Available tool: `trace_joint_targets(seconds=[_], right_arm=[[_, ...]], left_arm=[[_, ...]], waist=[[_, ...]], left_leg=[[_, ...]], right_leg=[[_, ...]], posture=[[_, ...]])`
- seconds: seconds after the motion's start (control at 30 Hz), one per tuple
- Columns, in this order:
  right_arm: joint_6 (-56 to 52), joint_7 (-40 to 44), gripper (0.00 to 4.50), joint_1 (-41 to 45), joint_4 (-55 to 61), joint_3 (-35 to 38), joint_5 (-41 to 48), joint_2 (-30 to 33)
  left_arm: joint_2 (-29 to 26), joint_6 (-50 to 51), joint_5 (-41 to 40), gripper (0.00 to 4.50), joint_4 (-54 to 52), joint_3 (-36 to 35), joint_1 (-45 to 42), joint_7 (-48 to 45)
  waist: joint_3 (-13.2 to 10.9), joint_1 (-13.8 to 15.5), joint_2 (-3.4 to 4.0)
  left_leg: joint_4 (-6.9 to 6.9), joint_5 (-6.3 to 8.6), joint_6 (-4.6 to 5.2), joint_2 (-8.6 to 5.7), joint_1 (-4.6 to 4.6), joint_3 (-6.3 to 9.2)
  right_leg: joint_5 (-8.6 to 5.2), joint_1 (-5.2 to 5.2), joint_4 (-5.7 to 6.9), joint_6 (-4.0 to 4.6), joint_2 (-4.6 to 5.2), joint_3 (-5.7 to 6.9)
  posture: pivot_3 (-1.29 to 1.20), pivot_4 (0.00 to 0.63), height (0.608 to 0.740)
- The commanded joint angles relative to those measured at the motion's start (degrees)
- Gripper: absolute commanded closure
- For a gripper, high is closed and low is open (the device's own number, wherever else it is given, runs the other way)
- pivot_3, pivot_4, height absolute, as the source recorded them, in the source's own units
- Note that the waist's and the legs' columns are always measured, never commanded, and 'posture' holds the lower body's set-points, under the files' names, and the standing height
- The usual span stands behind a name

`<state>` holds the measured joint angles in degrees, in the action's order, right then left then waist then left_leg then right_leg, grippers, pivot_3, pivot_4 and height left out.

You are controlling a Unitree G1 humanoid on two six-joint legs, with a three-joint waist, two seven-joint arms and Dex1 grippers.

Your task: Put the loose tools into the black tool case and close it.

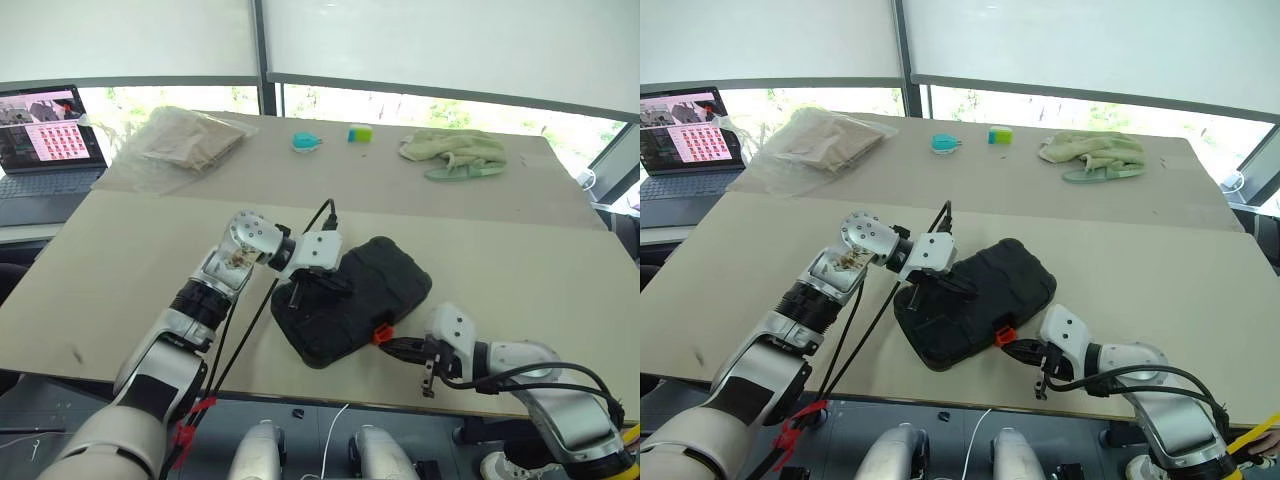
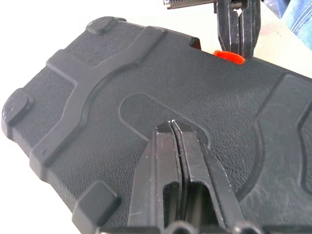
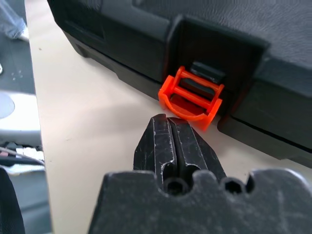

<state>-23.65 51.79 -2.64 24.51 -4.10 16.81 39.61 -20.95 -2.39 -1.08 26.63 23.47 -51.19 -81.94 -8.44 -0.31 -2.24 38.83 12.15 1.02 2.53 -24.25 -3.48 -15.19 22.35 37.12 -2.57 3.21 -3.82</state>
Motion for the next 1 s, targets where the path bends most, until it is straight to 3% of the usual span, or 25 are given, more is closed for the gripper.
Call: trace_joint_targets(seconds=[0.03,0.43,0.6,0.87,1.0], right_arm=[[3.19,-2.35,4.50,1.59,3.49,4.43,1.72,-1.30],[-2.11,-0.82,4.50,-7.05,9.87,8.53,4.76,4.27],[-2.63,-1.39,4.50,-7.47,8.53,4.94,2.60,4.94],[0.65,-4.98,4.50,-0.35,-1.42,-3.94,-3.95,-0.77],[4.76,-8.14,4.50,2.33,-2.60,-2.43,-4.12,-5.32]], left_arm=[[0.21,0.56,2.42,4.41,1.30,2.89,1.66,-0.71],[0.19,-0.14,2.76,4.41,2.16,2.98,1.43,-0.77],[0.28,-0.18,2.70,4.41,2.30,2.97,1.34,-0.88],[0.42,0.11,2.62,4.41,2.29,2.86,0.65,-1.12],[-0.08,0.24,2.54,4.41,1.65,2.84,1.00,-1.40]], waist=[[0.00,-0.19,0.00],[0.01,-0.28,0.03],[0.02,-0.34,0.04],[0.03,-0.34,0.01],[0.03,-0.44,0.00]], left_leg=[[0.00,0.00,0.00,0.00,0.00,0.00],[-0.04,0.00,0.00,0.01,0.01,0.01],[-0.02,0.00,0.00,0.01,0.04,0.01],[-0.03,0.00,0.00,0.01,0.01,0.00],[-0.03,0.00,0.00,0.04,0.05,0.00]], right_leg=[[0.00,0.00,0.00,0.00,0.00,0.00],[-0.01,-0.04,-0.03,0.00,0.01,0.01],[-0.01,-0.06,-0.03,0.00,0.02,0.00],[-0.02,-0.03,-0.03,0.01,0.02,-0.01],[-0.02,-0.04,-0.03,0.01,-0.01,-0.01]], posture=[[0.00,0.150,0.740],[0.00,0.150,0.740],[0.00,0.150,0.740],[0.00,0.150,0.740],[0.00,0.150,0.740]])
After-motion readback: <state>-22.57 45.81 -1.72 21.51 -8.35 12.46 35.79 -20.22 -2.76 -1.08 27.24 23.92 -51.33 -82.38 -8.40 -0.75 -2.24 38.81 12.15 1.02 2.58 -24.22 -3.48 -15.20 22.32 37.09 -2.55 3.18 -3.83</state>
